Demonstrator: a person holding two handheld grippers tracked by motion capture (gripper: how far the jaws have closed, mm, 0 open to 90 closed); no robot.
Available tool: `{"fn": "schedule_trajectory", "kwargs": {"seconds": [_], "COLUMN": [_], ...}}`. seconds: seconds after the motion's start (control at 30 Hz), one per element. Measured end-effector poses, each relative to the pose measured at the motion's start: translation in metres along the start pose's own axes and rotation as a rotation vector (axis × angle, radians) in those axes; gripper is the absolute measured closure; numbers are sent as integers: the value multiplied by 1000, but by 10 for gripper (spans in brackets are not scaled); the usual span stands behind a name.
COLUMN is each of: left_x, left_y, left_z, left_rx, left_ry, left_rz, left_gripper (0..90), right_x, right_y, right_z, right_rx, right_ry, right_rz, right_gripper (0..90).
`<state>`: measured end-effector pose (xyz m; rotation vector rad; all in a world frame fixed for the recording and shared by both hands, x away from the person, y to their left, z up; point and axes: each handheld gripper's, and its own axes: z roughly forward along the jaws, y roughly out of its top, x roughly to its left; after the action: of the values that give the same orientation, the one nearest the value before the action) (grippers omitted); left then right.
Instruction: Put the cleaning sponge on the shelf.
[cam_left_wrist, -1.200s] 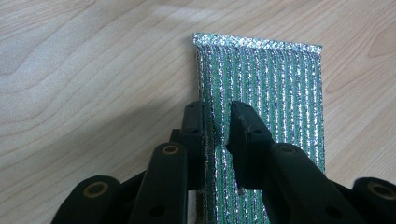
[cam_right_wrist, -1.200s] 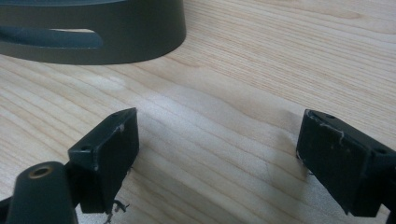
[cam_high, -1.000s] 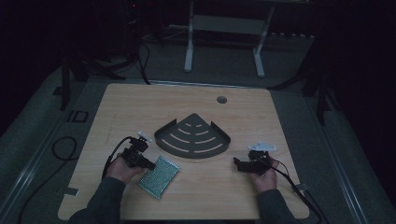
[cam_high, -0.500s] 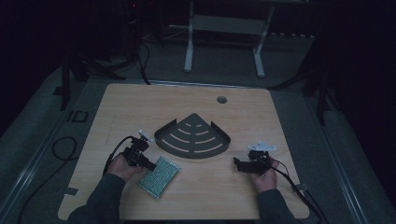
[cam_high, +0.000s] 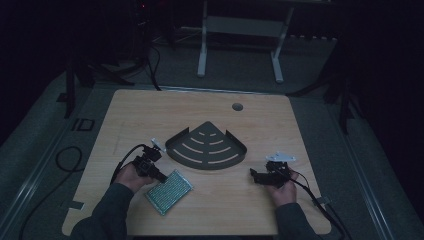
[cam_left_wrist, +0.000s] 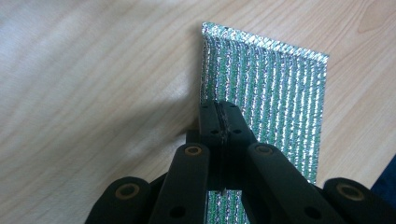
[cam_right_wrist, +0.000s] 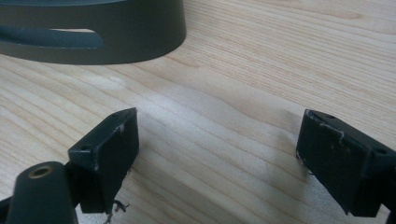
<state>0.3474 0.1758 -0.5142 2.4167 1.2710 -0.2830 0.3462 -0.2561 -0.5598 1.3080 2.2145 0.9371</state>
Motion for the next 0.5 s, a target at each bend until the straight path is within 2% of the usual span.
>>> {"fn": "schedule_trajectory", "kwargs": {"seconds": [0.17, 0.3, 0.5], "left_x": [-3, -3, -5], "left_y": [2, 3, 5], "left_z": [-9, -17, -26], "left_rx": [-5, -28, -30], "left_ry": [4, -10, -2], "left_rz": [22, 21, 34], "left_gripper": [900, 900, 900], "right_x": [0, 0, 0], "right_y": [0, 0, 0], "right_z": [0, 0, 0], "right_rx": [0, 1, 1], "right_ry": [0, 0, 0], "right_rz": [-1, -1, -1], "right_gripper": [126, 127, 127]}}
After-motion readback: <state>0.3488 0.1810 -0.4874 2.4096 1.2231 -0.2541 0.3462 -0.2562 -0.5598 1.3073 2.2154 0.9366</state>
